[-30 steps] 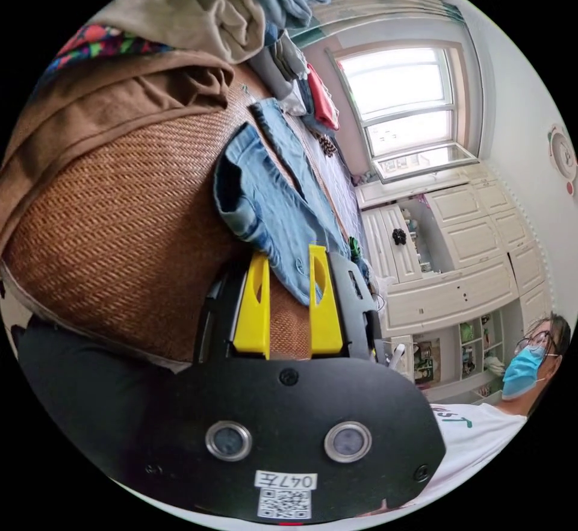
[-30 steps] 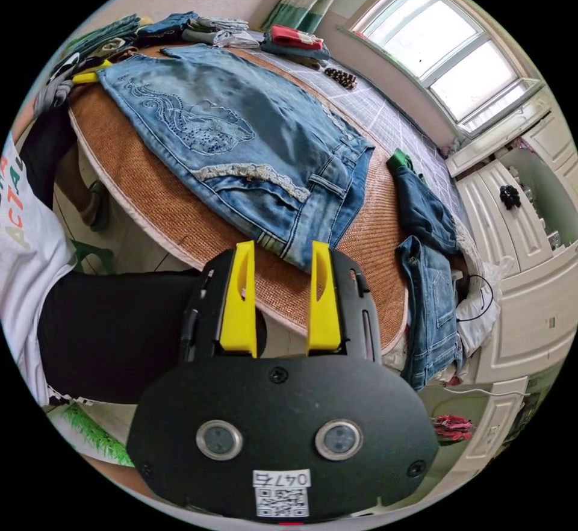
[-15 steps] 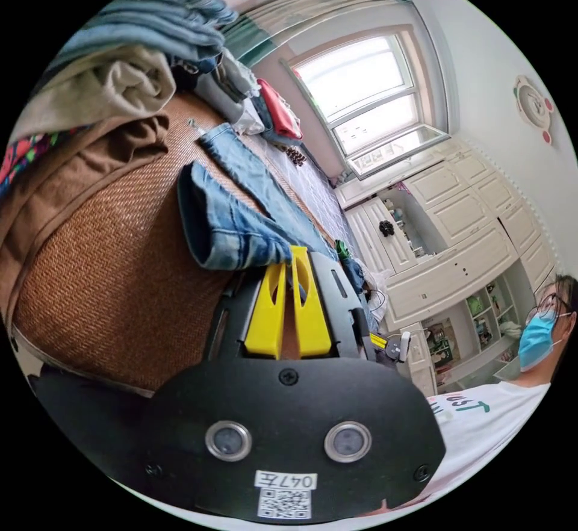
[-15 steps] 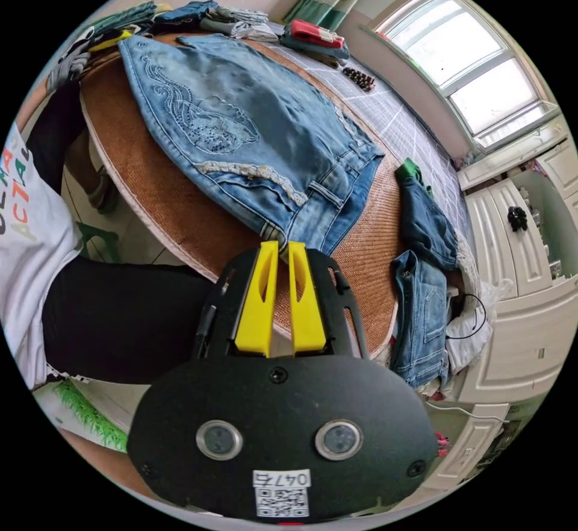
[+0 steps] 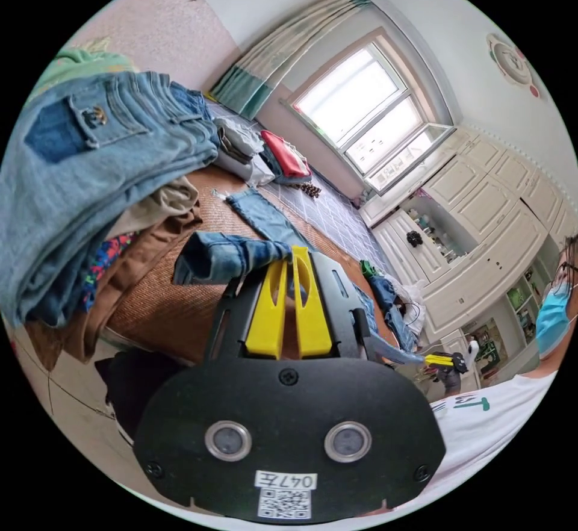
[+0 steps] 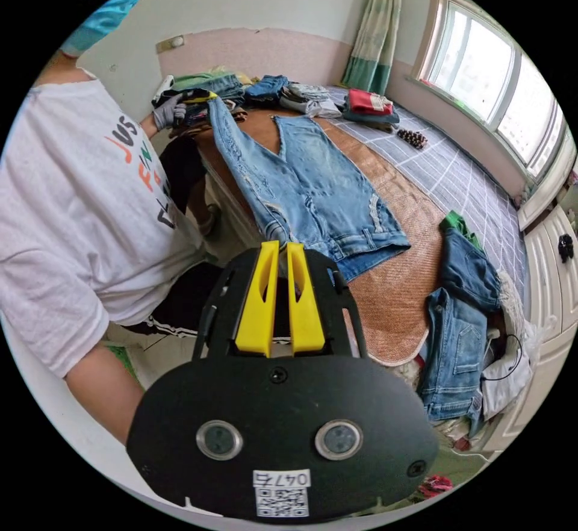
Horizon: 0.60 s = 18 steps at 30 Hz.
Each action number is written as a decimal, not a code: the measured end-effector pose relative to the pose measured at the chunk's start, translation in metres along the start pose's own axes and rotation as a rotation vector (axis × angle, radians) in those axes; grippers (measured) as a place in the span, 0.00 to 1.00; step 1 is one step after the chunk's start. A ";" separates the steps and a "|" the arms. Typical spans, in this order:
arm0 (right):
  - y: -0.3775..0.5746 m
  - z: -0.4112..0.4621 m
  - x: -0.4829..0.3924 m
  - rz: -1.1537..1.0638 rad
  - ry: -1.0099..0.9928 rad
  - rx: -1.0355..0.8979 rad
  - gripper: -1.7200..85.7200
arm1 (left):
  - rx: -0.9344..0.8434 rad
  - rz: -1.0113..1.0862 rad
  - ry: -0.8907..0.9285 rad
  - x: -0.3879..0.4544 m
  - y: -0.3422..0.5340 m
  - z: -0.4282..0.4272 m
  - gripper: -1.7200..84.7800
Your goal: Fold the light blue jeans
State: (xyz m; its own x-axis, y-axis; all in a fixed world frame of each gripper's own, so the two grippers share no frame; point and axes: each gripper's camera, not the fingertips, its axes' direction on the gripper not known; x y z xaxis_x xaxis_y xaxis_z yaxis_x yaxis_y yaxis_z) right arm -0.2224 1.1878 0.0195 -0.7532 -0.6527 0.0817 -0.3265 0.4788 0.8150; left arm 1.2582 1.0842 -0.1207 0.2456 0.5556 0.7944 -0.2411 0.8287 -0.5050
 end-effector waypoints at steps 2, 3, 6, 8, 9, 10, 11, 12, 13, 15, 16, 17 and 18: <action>0.003 -0.003 0.013 -0.016 0.036 0.047 0.02 | 0.004 0.011 -0.007 0.007 -0.017 0.005 0.01; 0.003 -0.003 0.018 -0.014 0.048 0.058 0.02 | -0.002 0.025 -0.015 0.012 -0.031 0.016 0.01; 0.005 0.008 0.055 0.030 0.118 0.092 0.02 | -0.059 0.046 -0.021 0.021 -0.075 0.065 0.01; 0.003 0.022 0.090 0.088 0.155 0.093 0.02 | -0.110 0.072 -0.036 0.027 -0.106 0.103 0.01; 0.002 0.025 0.098 0.097 0.164 0.092 0.02 | -0.149 0.088 -0.047 0.031 -0.128 0.130 0.01; 0.001 0.032 0.114 0.121 0.179 0.091 0.02 | -0.169 0.099 -0.052 0.034 -0.139 0.144 0.01; 0.000 0.039 0.131 0.143 0.189 0.092 0.02 | -0.207 0.120 -0.060 0.040 -0.163 0.173 0.01; -0.001 0.043 0.139 0.152 0.192 0.091 0.02 | -0.240 0.132 -0.069 0.045 -0.188 0.205 0.01; -0.003 0.053 0.157 0.177 0.202 0.083 0.02 | -0.257 0.137 -0.073 0.048 -0.201 0.223 0.01; -0.005 0.072 0.187 0.223 0.216 0.063 0.02 | -0.342 0.152 -0.110 0.060 -0.254 0.305 0.03; -0.005 0.087 0.208 0.262 0.221 0.049 0.02 | -0.361 0.145 -0.122 0.062 -0.266 0.327 0.04; -0.003 0.104 0.231 0.326 0.228 0.036 0.01 | -0.390 0.132 -0.136 0.065 -0.288 0.372 0.07; -0.001 0.113 0.241 0.361 0.237 0.030 0.01 | -0.410 0.125 -0.168 0.069 -0.307 0.412 0.12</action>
State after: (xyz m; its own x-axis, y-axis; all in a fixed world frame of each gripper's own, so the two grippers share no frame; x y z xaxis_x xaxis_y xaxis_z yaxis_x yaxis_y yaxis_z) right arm -0.4684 1.0962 -0.0269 -0.6717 -0.5551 0.4906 -0.0850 0.7157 0.6932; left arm 0.9620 0.8405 0.2279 0.0749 0.6624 0.7454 0.1402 0.7331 -0.6655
